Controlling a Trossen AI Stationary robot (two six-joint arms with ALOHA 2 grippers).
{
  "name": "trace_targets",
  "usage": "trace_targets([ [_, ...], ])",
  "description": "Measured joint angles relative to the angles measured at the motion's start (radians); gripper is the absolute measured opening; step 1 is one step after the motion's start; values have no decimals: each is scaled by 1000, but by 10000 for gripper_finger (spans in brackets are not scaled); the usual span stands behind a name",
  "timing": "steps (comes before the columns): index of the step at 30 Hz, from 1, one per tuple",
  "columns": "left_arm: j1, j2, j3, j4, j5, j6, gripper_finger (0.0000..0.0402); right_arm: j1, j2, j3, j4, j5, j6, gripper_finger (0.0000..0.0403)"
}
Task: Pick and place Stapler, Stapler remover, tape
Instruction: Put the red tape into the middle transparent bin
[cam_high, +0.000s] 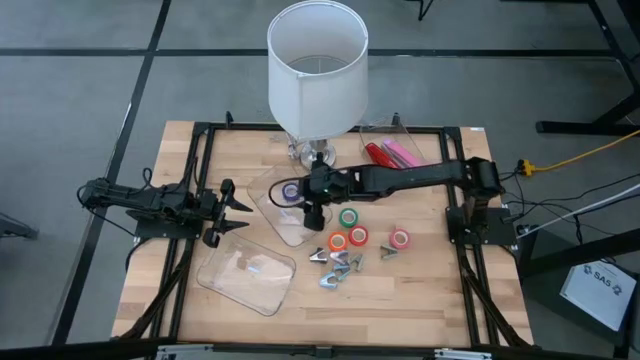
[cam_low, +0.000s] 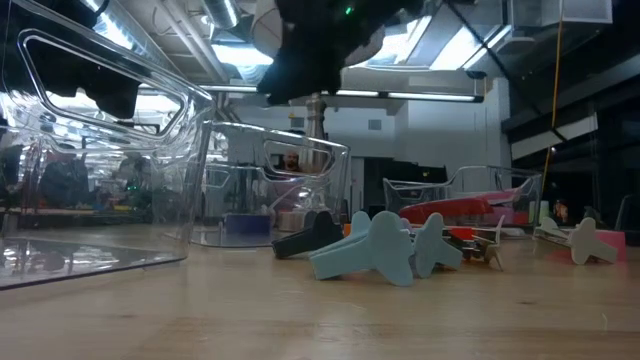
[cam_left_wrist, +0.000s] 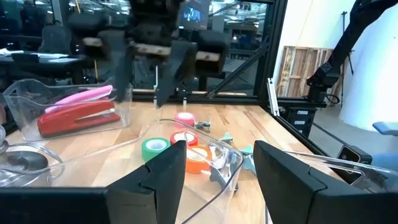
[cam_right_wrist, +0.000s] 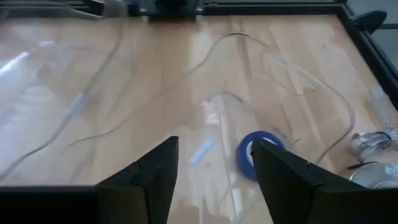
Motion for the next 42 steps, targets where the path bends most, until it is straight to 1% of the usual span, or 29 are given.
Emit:
trace_targets([
  [6, 0, 0, 0, 0, 0, 0, 185, 48, -77, 0, -169, 0, 17, 202],
  [14, 0, 0, 0, 0, 0, 0, 185, 124, -185, 0, -448, 0, 190, 161],
  [18, 0, 0, 0, 0, 0, 0, 185, 166, -215, 0, -538, 0, 264, 145],
  [21, 0, 0, 0, 0, 0, 0, 185, 198, -219, 0, -595, 0, 290, 140],
  [28, 0, 0, 0, 0, 0, 0, 185, 263, -216, 0, -636, -1, 291, 140],
  [35, 0, 0, 0, 0, 0, 0, 185, 289, -216, -8, -638, 0, 289, 140],
  [42, 0, 0, 0, 0, 0, 0, 185, 293, -216, -94, -639, -3, 289, 140],
])
